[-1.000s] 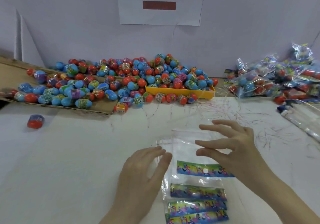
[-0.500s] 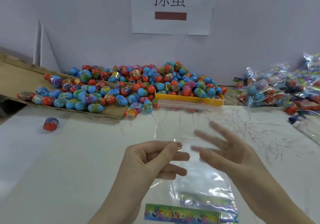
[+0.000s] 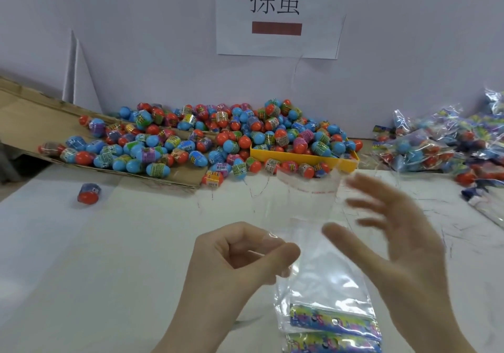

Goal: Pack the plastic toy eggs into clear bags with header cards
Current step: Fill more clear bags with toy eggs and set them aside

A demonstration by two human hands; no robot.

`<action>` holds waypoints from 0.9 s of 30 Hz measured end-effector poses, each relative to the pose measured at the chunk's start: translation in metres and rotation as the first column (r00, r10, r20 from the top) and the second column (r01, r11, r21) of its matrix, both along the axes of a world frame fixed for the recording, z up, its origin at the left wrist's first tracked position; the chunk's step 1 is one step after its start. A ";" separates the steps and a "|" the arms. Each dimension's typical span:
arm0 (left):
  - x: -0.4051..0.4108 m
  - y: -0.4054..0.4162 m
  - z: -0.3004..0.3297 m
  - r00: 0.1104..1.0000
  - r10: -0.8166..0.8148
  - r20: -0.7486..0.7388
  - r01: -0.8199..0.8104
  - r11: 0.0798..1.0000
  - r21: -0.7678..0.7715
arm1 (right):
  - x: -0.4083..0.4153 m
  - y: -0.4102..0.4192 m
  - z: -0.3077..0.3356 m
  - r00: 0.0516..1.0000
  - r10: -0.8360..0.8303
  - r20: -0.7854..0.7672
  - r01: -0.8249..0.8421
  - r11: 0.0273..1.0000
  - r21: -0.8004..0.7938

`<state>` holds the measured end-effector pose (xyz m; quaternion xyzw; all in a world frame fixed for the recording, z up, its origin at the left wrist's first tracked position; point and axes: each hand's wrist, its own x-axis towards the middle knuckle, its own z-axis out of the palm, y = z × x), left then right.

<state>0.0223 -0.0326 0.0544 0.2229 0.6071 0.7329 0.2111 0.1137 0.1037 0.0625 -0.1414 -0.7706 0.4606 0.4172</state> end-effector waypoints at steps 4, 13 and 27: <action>0.006 0.001 -0.003 0.891 0.285 -0.354 -0.308 0.951 -0.011 | 0.003 -0.008 0.008 0.994 0.001 -0.107 0.030 0.958 0.287; 0.016 0.008 -0.023 0.114 0.273 -0.955 -0.628 0.765 0.143 | -0.009 -0.053 -0.021 0.949 0.300 -0.101 -0.292 0.706 -0.645; -0.044 -0.008 -0.014 0.999 0.047 -0.012 -0.049 0.938 -0.345 | -0.039 0.009 -0.017 0.668 0.699 0.254 -0.434 0.644 -0.630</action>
